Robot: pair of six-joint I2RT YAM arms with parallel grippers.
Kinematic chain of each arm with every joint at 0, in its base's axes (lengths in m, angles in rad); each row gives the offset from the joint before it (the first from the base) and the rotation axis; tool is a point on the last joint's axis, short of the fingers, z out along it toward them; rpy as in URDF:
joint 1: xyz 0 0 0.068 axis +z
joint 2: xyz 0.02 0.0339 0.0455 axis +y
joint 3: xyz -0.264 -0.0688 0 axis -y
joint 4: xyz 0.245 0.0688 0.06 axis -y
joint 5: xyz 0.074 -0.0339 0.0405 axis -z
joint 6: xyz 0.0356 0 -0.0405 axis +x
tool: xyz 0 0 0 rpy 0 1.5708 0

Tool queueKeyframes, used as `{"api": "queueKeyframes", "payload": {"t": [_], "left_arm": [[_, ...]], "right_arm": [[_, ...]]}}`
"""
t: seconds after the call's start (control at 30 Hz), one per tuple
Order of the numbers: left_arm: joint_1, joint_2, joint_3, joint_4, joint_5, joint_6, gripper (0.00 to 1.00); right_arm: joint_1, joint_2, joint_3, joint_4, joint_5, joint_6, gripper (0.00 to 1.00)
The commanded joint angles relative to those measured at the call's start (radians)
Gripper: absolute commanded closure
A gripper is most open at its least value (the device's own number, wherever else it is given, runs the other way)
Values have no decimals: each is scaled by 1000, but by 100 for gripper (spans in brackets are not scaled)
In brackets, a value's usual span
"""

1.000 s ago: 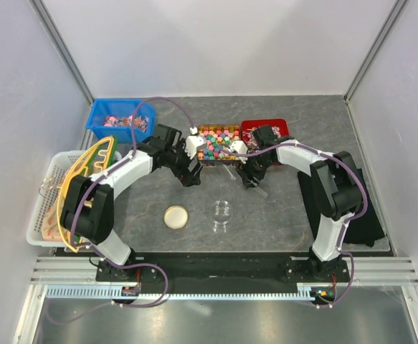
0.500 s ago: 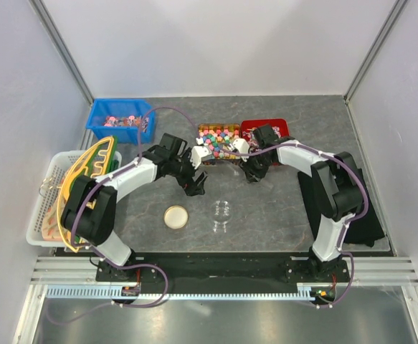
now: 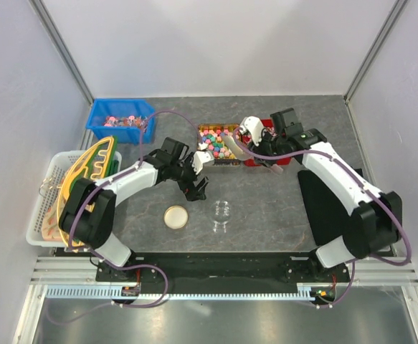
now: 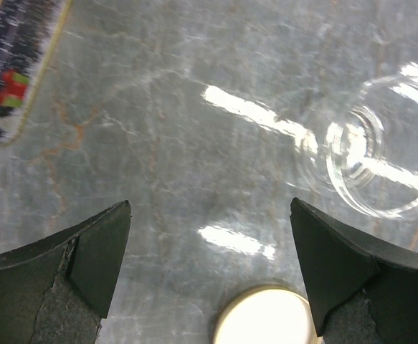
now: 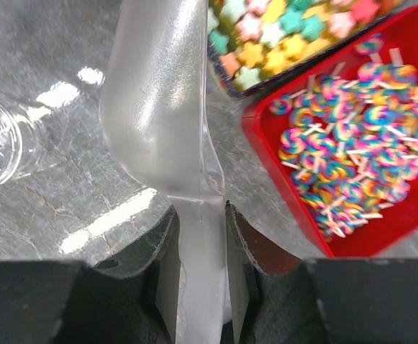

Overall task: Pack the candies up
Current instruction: Pick up the spatula from the center of the board, then adjust the spatula.

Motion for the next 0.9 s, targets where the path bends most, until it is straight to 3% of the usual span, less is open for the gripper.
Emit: {"api": "queueKeyframes", "payload": {"t": [0.0,0.13,0.33,0.47,0.53,0.67,0.77,0.87], "left_arm": [[-6,-91,-16,-9,94,53,0],[-6,-161,24,-33,84,45,0],[40,-220,330,-148,35,-74,0],[106,-157,577,-269,135,-173,0],[152,-122,658,-331,243,-226,0],[181,-33,749,-417,327,-283,0],[184,32,792,-472,387,-329,0],[184,92,817,-504,438,-378,5]], "right_arm": [[-2,-90,65,5,54,98,100],[3,-139,99,39,60,130,100],[67,-165,76,105,254,81,100],[126,-234,-59,221,432,44,100],[149,-260,-105,298,538,12,100],[236,-326,-235,445,739,-66,100],[334,-360,-358,649,969,-215,100],[412,-350,-488,1045,1150,-475,100]]}}
